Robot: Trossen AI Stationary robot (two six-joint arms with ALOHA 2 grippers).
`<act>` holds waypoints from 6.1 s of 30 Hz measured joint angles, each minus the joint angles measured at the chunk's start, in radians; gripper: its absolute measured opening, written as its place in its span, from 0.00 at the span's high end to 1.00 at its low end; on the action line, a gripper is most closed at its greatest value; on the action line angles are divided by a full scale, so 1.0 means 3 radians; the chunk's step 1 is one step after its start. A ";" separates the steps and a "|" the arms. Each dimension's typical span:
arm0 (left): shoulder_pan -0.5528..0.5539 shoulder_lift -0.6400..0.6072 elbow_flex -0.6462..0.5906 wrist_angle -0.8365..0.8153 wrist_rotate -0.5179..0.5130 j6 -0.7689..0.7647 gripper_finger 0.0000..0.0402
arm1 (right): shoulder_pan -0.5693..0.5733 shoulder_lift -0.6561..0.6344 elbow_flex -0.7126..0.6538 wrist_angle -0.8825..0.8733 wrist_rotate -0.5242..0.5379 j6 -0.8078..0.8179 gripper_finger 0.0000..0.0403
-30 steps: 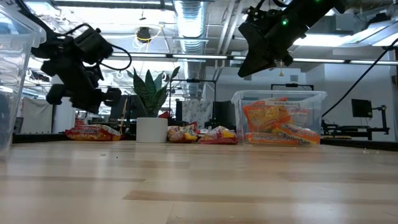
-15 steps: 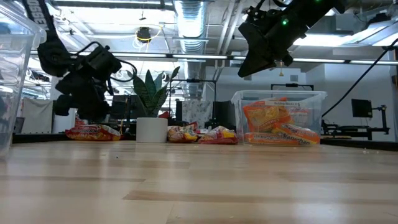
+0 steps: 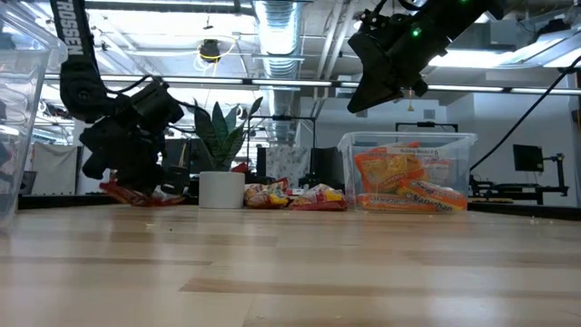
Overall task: Sort Maruchan noodles
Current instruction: Put the red noodle pack into the bottom left transparent bin
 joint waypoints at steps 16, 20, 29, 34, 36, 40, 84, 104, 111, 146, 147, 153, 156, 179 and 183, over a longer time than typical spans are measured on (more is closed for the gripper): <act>-0.0831 -0.1137 0.0000 -0.2007 0.0596 -0.0448 1.00 | 0.0000 0.0000 0.0000 -0.0001 -0.0001 0.0000 0.89; -0.1088 -0.1502 0.0001 -0.2559 0.0872 -0.0651 1.00 | 0.0000 0.0000 0.0001 -0.0003 -0.0003 0.0000 0.89; -0.1849 -0.1887 0.0006 -0.2942 0.1566 -0.0990 1.00 | 0.0000 0.0000 0.0001 0.0003 -0.0007 0.0001 0.89; -0.2299 -0.1880 0.0129 -0.2873 0.1662 -0.1104 1.00 | 0.0000 0.0000 0.0001 0.0008 -0.0011 0.0001 0.89; -0.2456 -0.1880 0.0170 -0.2744 0.1676 -0.1116 1.00 | 0.0000 0.0000 0.0001 0.0009 -0.0013 0.0001 0.89; -0.2695 -0.1855 0.0259 -0.2383 0.1649 -0.1044 1.00 | 0.0000 0.0000 0.0001 0.0009 -0.0015 0.0003 0.89; -0.1370 -0.1217 0.1179 -0.3881 0.2048 0.3034 0.44 | 0.0000 0.0000 0.0001 0.0009 -0.0015 0.0003 0.89; -0.0947 -0.0839 0.1183 -0.3818 0.2196 0.3117 0.94 | 0.0000 0.0000 0.0001 0.0008 -0.0015 0.0001 0.89; -0.1000 -0.1185 0.1281 -0.3867 0.2274 0.2986 1.00 | 0.0000 0.0000 0.0001 0.0010 -0.0015 0.0001 0.89; -0.2600 -0.2644 0.0910 -0.2075 0.2210 0.2137 1.00 | -0.0073 0.0680 -0.0001 0.1183 -0.1122 -0.0488 0.89; -0.2530 -0.2736 0.0721 -0.1802 0.2287 0.2159 1.00 | -0.0105 0.0751 -0.0001 0.1301 -0.1256 -0.0487 0.89; -0.2148 -0.3298 -0.0013 -0.0782 0.2640 0.2020 1.00 | -0.0349 0.1083 0.0098 0.1616 -0.2037 -0.0217 0.81; -0.2075 -0.3502 -0.0144 -0.0645 0.2451 0.1941 1.00 | -0.0432 0.1281 0.0269 0.1642 -0.2404 -0.0118 0.71; -0.2053 -0.3781 -0.0193 -0.0739 0.2106 0.1770 1.00 | -0.0455 0.2069 0.1203 0.0587 -0.1961 -0.0484 0.30; -0.2053 -0.3781 -0.0193 -0.0739 0.2105 0.1770 1.00 | -0.0430 0.2144 0.1212 0.0636 -0.1938 -0.0494 0.30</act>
